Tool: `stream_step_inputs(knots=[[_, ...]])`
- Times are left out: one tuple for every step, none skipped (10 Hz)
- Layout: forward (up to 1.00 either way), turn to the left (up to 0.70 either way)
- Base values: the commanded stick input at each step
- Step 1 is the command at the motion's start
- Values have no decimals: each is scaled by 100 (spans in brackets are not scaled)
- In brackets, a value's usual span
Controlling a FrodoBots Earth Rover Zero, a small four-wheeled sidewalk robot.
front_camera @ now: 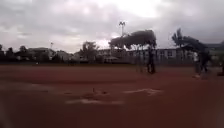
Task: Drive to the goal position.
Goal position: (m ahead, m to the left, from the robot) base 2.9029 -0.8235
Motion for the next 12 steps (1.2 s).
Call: stream_step_inputs(knots=[[70,-35],[70,-35],[70,-35],[70,-35],[70,-35],[70,-35],[70,-35],[70,-35],[70,-35],[70,-32],[70,-18],[70,-4]])
